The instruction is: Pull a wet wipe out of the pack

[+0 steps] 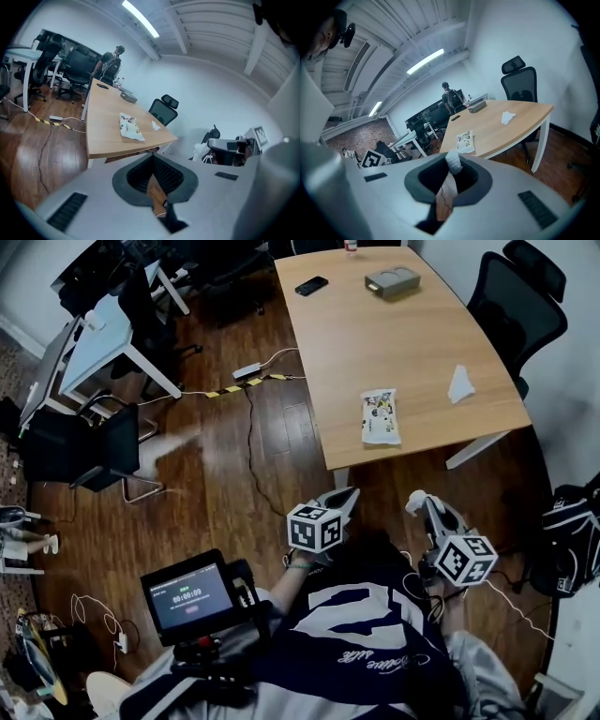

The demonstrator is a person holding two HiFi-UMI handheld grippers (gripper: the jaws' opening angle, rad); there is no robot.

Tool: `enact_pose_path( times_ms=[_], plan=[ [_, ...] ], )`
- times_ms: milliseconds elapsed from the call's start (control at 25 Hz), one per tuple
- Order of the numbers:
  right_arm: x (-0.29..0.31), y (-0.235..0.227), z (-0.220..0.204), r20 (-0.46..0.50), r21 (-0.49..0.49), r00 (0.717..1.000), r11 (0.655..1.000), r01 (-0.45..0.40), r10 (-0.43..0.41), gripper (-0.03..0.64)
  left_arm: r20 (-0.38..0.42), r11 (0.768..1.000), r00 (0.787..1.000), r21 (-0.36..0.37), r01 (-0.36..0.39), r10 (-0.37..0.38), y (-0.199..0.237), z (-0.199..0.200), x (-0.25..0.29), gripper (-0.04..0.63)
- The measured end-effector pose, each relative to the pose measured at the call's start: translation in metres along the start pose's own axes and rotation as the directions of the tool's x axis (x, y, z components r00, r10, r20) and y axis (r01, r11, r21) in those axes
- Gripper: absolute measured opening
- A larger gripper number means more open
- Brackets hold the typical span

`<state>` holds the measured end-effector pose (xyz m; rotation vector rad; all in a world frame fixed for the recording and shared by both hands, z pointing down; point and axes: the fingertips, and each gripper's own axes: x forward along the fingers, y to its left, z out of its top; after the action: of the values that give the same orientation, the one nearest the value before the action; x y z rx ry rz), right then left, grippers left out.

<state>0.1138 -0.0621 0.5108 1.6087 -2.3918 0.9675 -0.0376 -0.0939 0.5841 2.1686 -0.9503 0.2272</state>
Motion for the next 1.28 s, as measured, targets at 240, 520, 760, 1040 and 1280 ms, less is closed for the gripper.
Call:
enact_pose_path(
  times_ms=[240,520,760,1040,1280],
  plan=[
    [-0.033,-0.016,-0.005,0.017,0.014,1.0,1.0,0.025,-0.025,0.014,-0.047,0.994,0.999,0.109,0.013,-0.008,-0.036,-0.013,0.013,0.003],
    [-0.081,-0.024,-0.018,-0.017,-0.045,0.999,0.998,-0.035,0.034,0.014,0.035,0.979,0.995,-0.177,0.1,-0.095,-0.091,-0.035,0.003,0.003],
    [-0.105,-0.049,-0.028,-0.032,0.01,0.995,0.995,-0.098,0.099,0.014,0.103,0.963,0.995,-0.265,0.039,-0.012,-0.111,-0.061,-0.012,0.003],
    [-0.108,-0.033,-0.055,-0.101,-0.018,0.976,0.98,-0.198,0.196,0.014,0.104,0.957,0.989,-0.282,-0.068,0.101,-0.124,-0.095,-0.052,0.003],
    [-0.113,-0.023,-0.062,-0.099,-0.022,0.97,0.974,-0.225,0.222,0.014,0.082,0.975,0.991,-0.204,-0.085,0.104,-0.145,-0.101,-0.061,0.003]
  ],
)
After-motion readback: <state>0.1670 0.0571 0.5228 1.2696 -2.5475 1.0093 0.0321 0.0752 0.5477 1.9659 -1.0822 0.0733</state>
